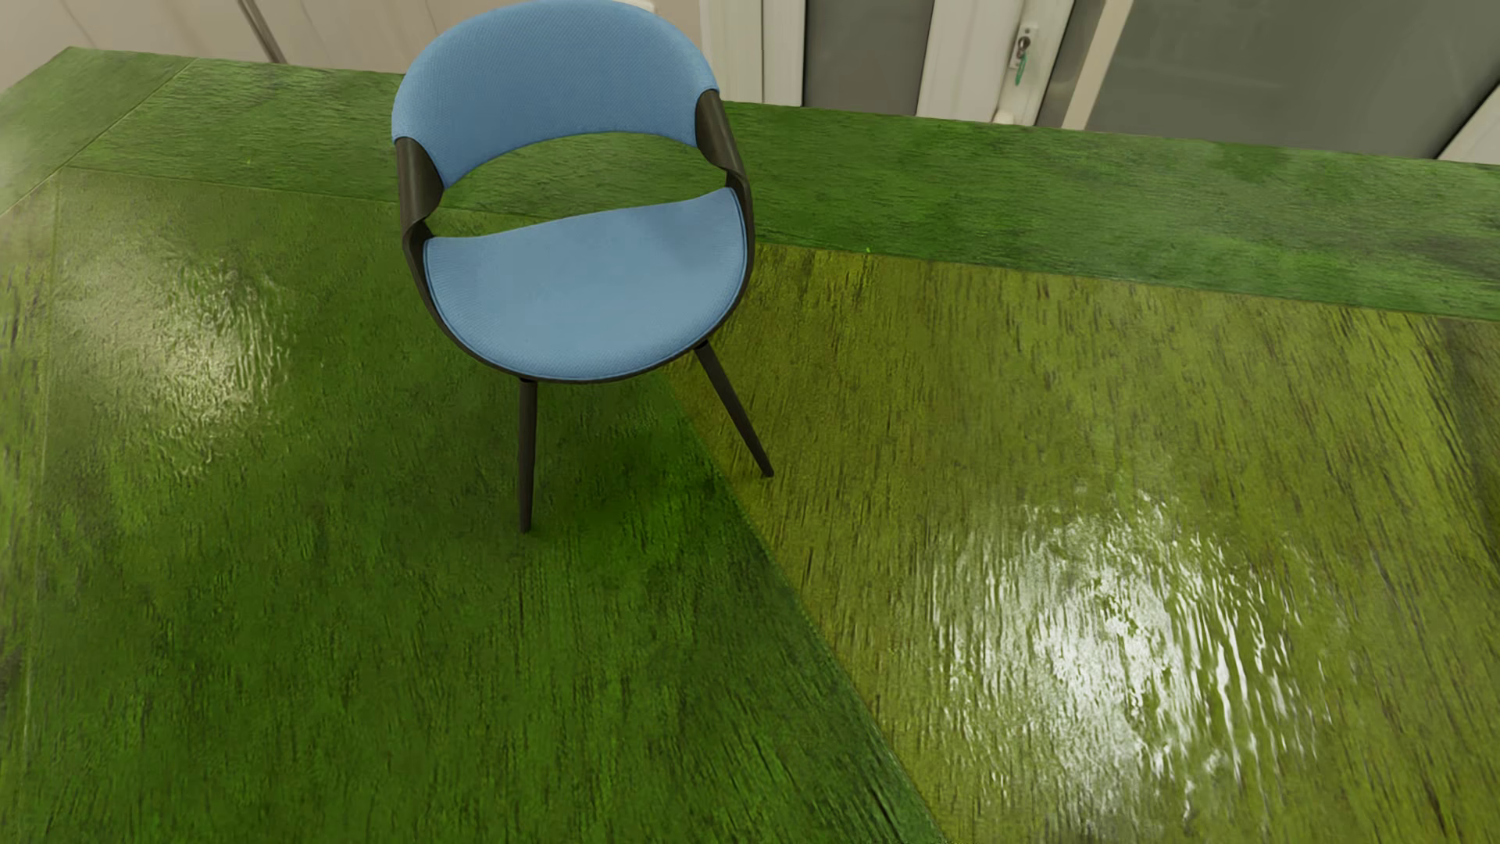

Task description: Walk to the chair

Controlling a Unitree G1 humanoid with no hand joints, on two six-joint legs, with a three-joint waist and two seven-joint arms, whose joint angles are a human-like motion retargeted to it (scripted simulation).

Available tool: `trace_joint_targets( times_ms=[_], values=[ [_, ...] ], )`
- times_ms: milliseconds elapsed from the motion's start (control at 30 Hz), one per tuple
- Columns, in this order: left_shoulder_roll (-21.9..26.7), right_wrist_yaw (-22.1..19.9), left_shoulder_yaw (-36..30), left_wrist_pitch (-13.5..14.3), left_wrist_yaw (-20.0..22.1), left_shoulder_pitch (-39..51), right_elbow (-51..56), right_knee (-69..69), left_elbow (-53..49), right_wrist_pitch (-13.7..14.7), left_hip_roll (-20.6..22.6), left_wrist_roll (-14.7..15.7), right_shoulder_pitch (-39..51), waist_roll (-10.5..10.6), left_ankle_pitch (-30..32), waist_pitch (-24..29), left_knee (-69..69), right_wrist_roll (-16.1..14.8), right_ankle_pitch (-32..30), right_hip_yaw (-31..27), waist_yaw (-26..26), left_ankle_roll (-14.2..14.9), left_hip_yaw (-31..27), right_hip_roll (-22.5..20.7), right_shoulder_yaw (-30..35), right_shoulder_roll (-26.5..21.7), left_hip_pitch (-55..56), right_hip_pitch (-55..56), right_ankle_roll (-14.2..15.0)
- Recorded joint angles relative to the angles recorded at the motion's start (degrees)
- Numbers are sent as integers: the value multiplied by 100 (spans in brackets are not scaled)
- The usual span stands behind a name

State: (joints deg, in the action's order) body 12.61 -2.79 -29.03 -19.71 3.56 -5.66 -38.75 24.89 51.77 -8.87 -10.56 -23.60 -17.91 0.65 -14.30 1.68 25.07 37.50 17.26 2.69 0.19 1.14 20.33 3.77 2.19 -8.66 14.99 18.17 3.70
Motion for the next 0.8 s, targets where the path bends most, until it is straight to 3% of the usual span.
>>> trace_joint_targets(
  times_ms=[100,300,433,500,633,800],
  values=[
    [-4,203,4,103,47,45,-463,20,-298,-258,27,-87,-44,-1,37,26,-2,117,64,158,8,40,-172,36,112,-65,97,16,0],
    [23,320,37,270,131,325,-408,-62,-879,-213,52,-309,61,8,161,25,-53,139,50,440,-29,95,-447,60,-5,-76,185,-56,-46],
    [-141,-156,74,106,262,555,-286,-36,-718,-271,30,-261,461,29,157,33,30,87,118,597,-83,136,-607,62,-300,110,274,-73,-1],
    [-142,-84,-69,79,39,588,-138,-69,-655,-151,28,-325,631,31,181,38,7,146,126,666,-97,153,-663,62,-180,163,277,-104,28],
    [-171,-70,-86,96,12,376,302,-71,-692,143,21,-334,697,29,230,45,-19,48,69,724,-117,172,-744,37,-68,219,275,-124,-97],
    [-223,-72,171,123,414,193,591,-55,-647,358,39,34,527,31,239,69,45,105,41,829,-116,180,-865,52,-34,188,322,-153,-165]
  ],
)
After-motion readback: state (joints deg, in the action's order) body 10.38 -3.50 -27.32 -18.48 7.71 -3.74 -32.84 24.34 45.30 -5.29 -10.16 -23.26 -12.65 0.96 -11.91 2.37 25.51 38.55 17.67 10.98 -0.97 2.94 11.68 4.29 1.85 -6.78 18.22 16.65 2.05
